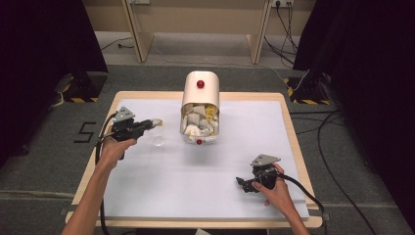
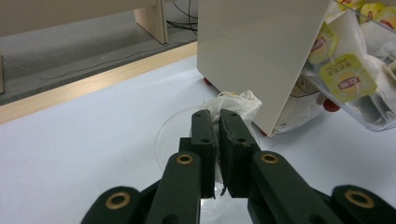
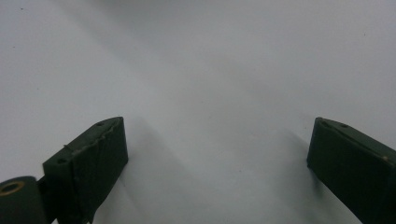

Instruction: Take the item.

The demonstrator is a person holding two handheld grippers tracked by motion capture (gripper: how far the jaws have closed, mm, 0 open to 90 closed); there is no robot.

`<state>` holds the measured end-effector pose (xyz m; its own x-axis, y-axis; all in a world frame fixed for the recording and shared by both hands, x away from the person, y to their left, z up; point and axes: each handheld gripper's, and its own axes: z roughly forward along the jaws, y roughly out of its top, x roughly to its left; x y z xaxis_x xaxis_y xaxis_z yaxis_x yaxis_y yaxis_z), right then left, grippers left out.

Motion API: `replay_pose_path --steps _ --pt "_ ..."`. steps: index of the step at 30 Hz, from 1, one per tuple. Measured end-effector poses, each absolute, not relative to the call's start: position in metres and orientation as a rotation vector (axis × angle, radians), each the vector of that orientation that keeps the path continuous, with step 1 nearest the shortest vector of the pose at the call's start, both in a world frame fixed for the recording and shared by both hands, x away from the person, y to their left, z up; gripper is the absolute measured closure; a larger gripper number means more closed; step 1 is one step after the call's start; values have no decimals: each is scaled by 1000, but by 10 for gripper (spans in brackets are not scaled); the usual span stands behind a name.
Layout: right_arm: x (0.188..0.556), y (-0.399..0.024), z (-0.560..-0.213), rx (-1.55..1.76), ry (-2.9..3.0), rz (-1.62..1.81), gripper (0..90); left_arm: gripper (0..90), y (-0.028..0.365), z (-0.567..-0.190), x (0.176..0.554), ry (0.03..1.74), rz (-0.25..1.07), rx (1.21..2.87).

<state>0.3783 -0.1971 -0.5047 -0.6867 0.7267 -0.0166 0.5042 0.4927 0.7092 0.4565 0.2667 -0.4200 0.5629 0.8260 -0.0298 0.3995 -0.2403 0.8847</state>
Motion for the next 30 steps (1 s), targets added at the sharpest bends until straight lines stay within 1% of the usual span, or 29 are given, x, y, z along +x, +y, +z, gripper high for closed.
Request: replay_pose_path --steps 5,9,14,18,21,22,23,26,27,30 --pt "378 -197 -505 1035 2427 1000 56 838 264 -425 462 1013 562 1880" --pt "378 -197 -505 1035 2429 999 56 799 262 -424 463 1013 580 1876" --pt "379 -197 -505 1033 2429 1000 56 772 262 -418 462 1008 592 1848" --pt "378 -197 -505 1035 2427 1000 56 725 261 -415 459 997 580 1837" --pt "379 -197 -505 1034 2428 1001 55 636 260 -413 456 993 562 1833" --pt "379 -197 -505 1034 2427 1001 55 595 261 -412 455 995 565 1828" --pt "378 -197 -505 1035 2428 1000 55 527 262 -411 454 1005 557 1823" --pt "379 -197 -505 1033 2429 1000 55 438 263 -410 452 1023 538 1819" --pt "379 -197 -505 1034 2429 1001 55 438 263 -410 452 1030 532 1820" --pt "379 -197 -505 1034 2428 1000 55 354 264 -411 450 1059 533 1823"
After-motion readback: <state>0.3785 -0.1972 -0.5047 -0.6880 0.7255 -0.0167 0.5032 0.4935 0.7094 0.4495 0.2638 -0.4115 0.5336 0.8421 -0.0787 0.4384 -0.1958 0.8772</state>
